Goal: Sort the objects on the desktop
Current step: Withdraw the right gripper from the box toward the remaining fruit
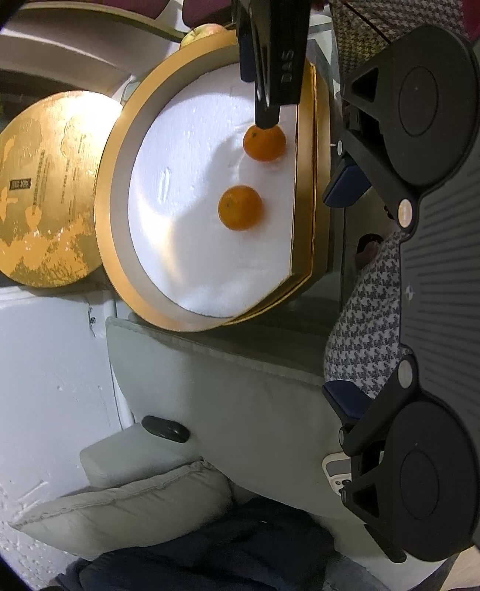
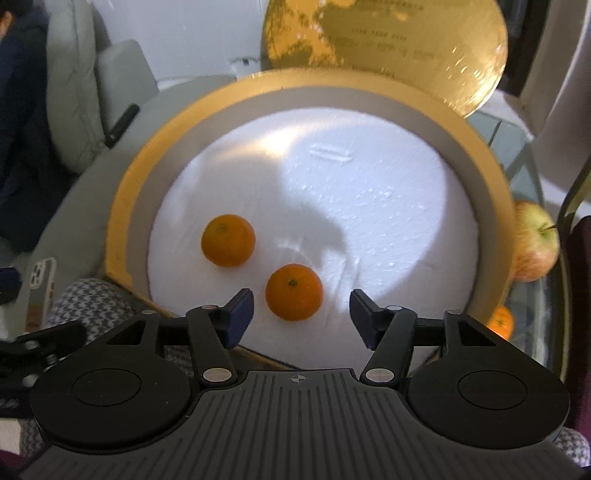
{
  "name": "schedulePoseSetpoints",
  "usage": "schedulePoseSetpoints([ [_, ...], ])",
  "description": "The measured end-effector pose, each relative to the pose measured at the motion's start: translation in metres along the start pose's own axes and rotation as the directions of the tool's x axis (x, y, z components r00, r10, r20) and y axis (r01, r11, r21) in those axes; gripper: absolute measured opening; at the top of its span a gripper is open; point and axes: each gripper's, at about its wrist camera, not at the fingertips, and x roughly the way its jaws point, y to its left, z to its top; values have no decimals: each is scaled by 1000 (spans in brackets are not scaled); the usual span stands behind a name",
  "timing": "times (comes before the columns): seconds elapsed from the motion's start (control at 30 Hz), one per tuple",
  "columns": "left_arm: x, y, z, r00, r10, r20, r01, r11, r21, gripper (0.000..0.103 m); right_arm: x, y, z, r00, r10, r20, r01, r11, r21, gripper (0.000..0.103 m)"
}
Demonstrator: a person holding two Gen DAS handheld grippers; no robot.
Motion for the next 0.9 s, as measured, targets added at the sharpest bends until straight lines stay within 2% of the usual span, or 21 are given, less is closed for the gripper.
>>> schedulePoseSetpoints([
  [0.07, -3, -5, 0, 1000, -2, 5, 2, 1000, 15, 101, -14, -3, -4, 1000, 3, 19, -3, 1000, 7, 68],
  [0.13, -5, -11, 0, 1000, -5, 9, 5, 999, 32, 101, -27, -6, -9, 999, 6, 39, -7, 1000, 20, 78],
  [0.2, -7, -17, 0, 1000, -8, 11, 7, 999, 51, 101, -40, -11, -15, 998, 5, 63, -7, 999, 36, 81],
  [0.47, -14, -47, 3, 999, -33, 24, 29, 989, 144, 101, -74, -38, -44, 996, -10, 90, -3, 990, 141, 82],
  [0.7, -19, -73, 5, 998, -45, 37, 35, 972, 234, 101, -88, -61, -63, 994, -43, 102, 20, 977, 214, 85],
  [0.9, -24, -89, 8, 998, -50, 48, 35, 961, 275, 101, -93, -79, -73, 992, -54, 111, 23, 964, 265, 85],
])
